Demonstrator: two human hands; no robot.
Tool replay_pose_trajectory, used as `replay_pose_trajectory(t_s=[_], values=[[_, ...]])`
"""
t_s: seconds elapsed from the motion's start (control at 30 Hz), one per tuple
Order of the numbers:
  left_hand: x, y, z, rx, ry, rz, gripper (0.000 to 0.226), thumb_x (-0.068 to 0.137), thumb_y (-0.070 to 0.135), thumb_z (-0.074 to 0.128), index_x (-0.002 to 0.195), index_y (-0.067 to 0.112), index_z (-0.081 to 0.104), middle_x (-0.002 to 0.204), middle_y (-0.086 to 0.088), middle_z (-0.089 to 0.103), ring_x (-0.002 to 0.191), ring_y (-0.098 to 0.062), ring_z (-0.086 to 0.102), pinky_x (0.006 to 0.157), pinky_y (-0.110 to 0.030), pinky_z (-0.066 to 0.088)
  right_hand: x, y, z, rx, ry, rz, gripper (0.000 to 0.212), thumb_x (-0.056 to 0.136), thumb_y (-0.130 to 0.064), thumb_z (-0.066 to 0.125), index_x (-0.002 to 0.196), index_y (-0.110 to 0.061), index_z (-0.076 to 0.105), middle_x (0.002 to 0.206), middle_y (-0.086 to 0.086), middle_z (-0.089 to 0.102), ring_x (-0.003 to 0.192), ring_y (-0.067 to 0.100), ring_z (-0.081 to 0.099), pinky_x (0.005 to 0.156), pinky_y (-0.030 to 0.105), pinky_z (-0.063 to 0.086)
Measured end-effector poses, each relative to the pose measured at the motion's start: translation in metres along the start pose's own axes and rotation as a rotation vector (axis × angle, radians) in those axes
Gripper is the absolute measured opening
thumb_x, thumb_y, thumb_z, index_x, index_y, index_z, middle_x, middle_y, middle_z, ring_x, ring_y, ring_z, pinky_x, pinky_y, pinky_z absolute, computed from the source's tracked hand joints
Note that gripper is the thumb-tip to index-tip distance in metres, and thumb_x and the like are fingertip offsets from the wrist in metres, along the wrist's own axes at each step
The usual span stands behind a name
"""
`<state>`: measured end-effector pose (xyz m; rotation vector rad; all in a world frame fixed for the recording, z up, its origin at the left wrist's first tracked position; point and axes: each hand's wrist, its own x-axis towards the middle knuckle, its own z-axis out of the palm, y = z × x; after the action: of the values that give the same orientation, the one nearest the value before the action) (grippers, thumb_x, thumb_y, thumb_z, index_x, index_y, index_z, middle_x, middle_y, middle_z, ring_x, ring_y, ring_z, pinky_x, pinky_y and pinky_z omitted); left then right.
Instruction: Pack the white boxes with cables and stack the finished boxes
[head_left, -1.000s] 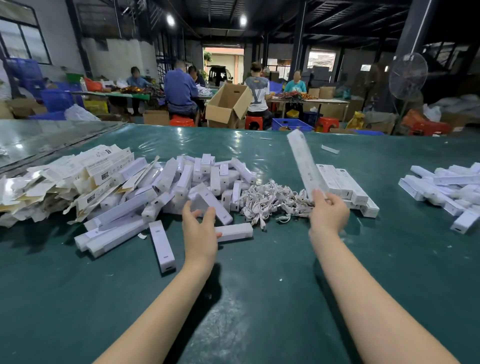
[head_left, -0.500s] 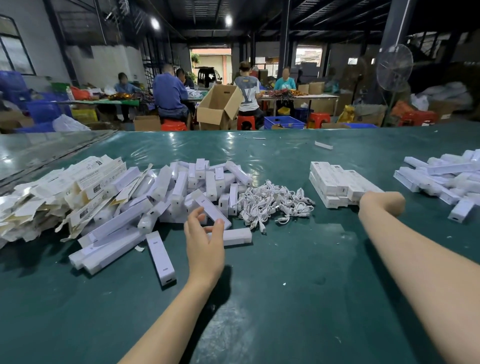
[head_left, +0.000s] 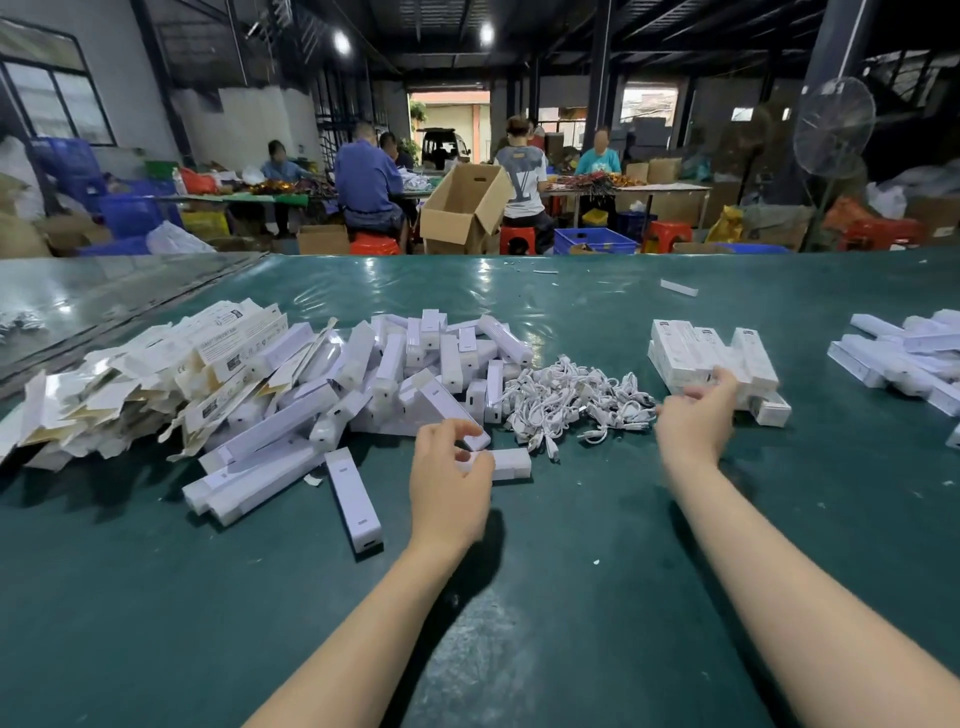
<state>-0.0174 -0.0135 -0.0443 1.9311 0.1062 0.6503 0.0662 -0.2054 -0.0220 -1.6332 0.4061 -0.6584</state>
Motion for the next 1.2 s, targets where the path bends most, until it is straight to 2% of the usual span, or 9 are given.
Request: replay_pose_trajectory(t_s=[0.13,0.23,0.4,0.57,0.93,1.0,1.07,1.13,1.2], values=[[0.005,0.0,-0.012,0.171,-0.002,0.169,0.02,0.076,-0.002,0.059,0.075,0.018,0.06,0.082,0.011,0.048,0.084,-0.014,0.048,0.069,-0.013,0.03,-0.053,0.006,0.019,0.112,-0.149,-0.04,0.043,0.08,0.01,0.044,0.118,-0.011,0.046,0.101,0.007,0.047,0.093,0.033,0.055,0.081,0.048,0.045],[0.018,-0.006,-0.034,0.385,0.191,0.237,0.012,0.073,0.0,0.062,0.075,0.011,0.067,0.086,-0.001,0.057,0.094,-0.026,0.048,0.075,-0.023,0.023,-0.066,0.015,0.017,0.05,-0.24,-0.04,0.036,0.08,0.008,0.045,0.102,-0.019,0.048,0.102,0.007,0.051,0.093,0.035,0.058,0.078,0.045,0.046],[0.04,-0.03,-0.072,0.616,0.269,-0.206,0.037,0.077,0.021,0.061,0.113,0.018,0.053,0.14,-0.014,0.032,0.132,-0.03,0.018,0.105,-0.05,0.018,-0.065,0.016,0.006,-0.17,-0.428,-0.167,0.026,0.08,0.003,0.049,0.092,-0.019,0.051,0.092,0.005,0.058,0.083,0.029,0.055,0.074,0.033,0.041],[0.058,-0.041,-0.1,0.576,0.344,-0.336,0.051,0.083,0.029,0.059,0.128,0.011,0.044,0.15,-0.017,0.012,0.138,-0.031,0.007,0.107,-0.051,0.019,-0.069,0.017,0.012,-0.331,-0.584,-0.291,0.019,0.081,-0.004,0.053,0.089,-0.021,0.054,0.085,-0.004,0.055,0.078,0.018,0.048,0.065,0.026,0.029],[0.103,-0.04,-0.107,1.017,-0.071,-0.356,0.054,0.078,0.055,0.05,0.12,0.021,0.051,0.153,-0.004,0.016,0.139,-0.035,0.011,0.104,-0.064,0.007,-0.071,0.014,0.016,-0.429,-0.615,-0.29,0.018,0.078,-0.008,0.053,0.08,-0.025,0.061,0.08,-0.008,0.058,0.081,0.019,0.053,0.068,0.027,0.037],[0.108,-0.038,-0.11,0.945,-0.103,-0.355,0.034,0.077,0.047,0.052,0.094,0.018,0.054,0.136,-0.007,0.038,0.125,-0.034,0.037,0.101,-0.06,0.02,-0.071,0.013,0.015,-0.441,-0.613,-0.291,0.018,0.078,-0.008,0.053,0.081,-0.023,0.063,0.079,-0.007,0.058,0.081,0.019,0.053,0.068,0.026,0.037],[0.112,-0.034,-0.113,0.853,-0.129,-0.312,0.021,0.079,0.034,0.05,0.071,0.015,0.048,0.1,-0.007,0.055,0.088,-0.027,0.054,0.077,-0.037,0.041,-0.072,0.013,0.015,-0.444,-0.618,-0.293,0.019,0.079,-0.008,0.053,0.079,-0.024,0.063,0.078,-0.008,0.058,0.08,0.018,0.053,0.066,0.026,0.035],[0.114,-0.029,-0.116,0.869,-0.145,-0.287,0.021,0.082,0.026,0.045,0.066,0.013,0.047,0.076,-0.007,0.055,0.066,-0.019,0.049,0.055,-0.028,0.032,-0.072,0.012,0.014,-0.438,-0.624,-0.3,0.02,0.079,-0.008,0.053,0.074,-0.027,0.06,0.075,-0.01,0.058,0.077,0.017,0.052,0.064,0.025,0.034],[0.114,-0.027,-0.117,0.886,-0.112,-0.275,0.02,0.083,0.022,0.045,0.066,0.01,0.046,0.067,-0.005,0.049,0.062,-0.02,0.046,0.05,-0.028,0.028,-0.073,0.012,0.014,-0.434,-0.627,-0.304,0.021,0.079,-0.008,0.053,0.073,-0.027,0.059,0.074,-0.011,0.058,0.076,0.017,0.053,0.063,0.025,0.034]])
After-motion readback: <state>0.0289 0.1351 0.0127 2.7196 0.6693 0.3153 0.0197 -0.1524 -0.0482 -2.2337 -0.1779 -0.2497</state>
